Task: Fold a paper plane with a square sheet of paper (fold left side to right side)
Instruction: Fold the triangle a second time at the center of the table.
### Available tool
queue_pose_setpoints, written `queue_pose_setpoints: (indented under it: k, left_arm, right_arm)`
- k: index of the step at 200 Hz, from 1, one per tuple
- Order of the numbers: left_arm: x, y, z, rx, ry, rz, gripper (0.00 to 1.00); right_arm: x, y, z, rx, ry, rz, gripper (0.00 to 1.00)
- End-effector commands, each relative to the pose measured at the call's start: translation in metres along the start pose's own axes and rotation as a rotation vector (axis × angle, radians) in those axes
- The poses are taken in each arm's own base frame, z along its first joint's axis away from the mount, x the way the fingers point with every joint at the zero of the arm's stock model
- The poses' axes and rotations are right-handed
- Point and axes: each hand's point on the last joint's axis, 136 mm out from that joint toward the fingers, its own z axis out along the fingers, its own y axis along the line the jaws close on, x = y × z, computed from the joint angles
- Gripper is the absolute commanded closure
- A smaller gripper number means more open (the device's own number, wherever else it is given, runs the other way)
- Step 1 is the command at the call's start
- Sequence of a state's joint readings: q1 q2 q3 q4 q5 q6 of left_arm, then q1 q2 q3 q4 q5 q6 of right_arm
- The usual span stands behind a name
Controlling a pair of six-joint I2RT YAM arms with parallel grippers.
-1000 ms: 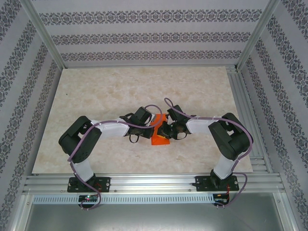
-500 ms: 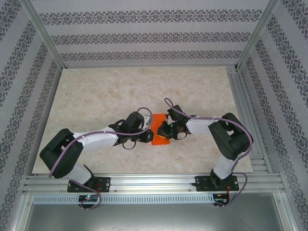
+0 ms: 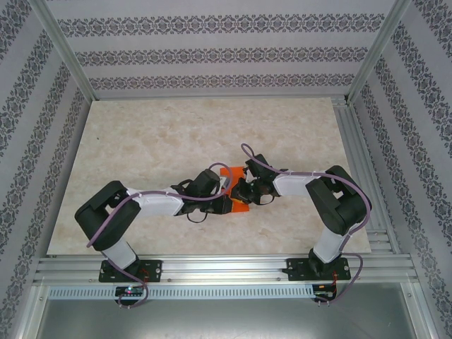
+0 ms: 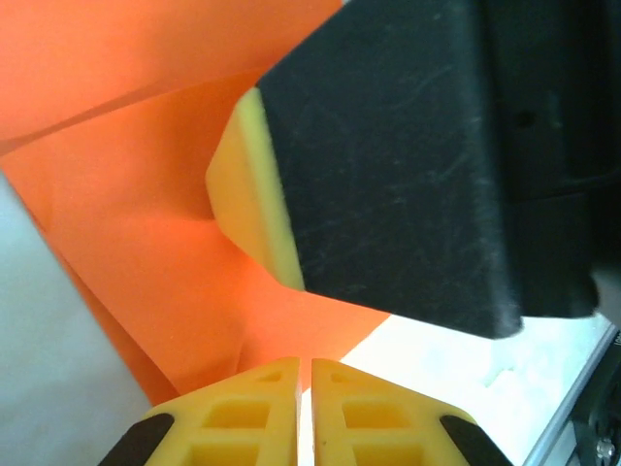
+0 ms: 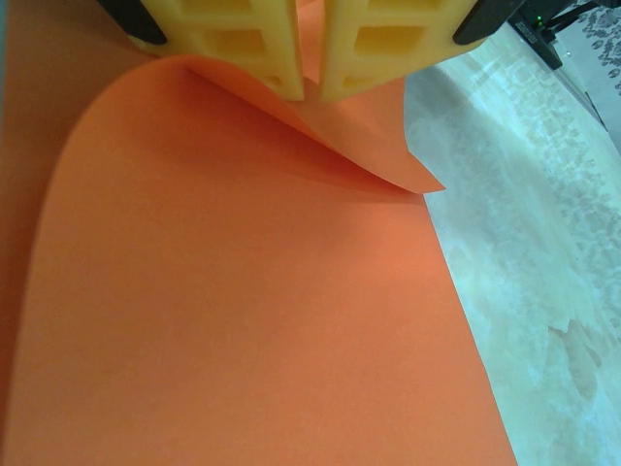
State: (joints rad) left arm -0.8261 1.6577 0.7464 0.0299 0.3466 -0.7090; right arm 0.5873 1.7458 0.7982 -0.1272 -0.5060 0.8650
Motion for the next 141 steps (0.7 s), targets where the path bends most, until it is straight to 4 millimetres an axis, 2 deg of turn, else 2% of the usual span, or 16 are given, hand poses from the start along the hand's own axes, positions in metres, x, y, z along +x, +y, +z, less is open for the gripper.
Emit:
queue_pose_setpoints:
  k: [1, 108, 141]
  left_arm:
    - [0.000, 0.002, 0.004, -0.021, 0.000, 0.006, 0.87]
    - [0.018, 0.033, 0.014, -0.122, 0.048, -0.013, 0.88]
    - [0.026, 0.039, 0.016, -0.131, 0.069, -0.021, 0.89]
  right_arm:
    - [0.013, -0.030, 0.008, 0.091, 0.037, 0.028, 0.86]
    - [0.012, -0.029, 0.009, 0.091, 0.041, 0.026, 0.86]
    - [0.005, -0.018, 0.003, 0.052, 0.011, 0.006, 0.86]
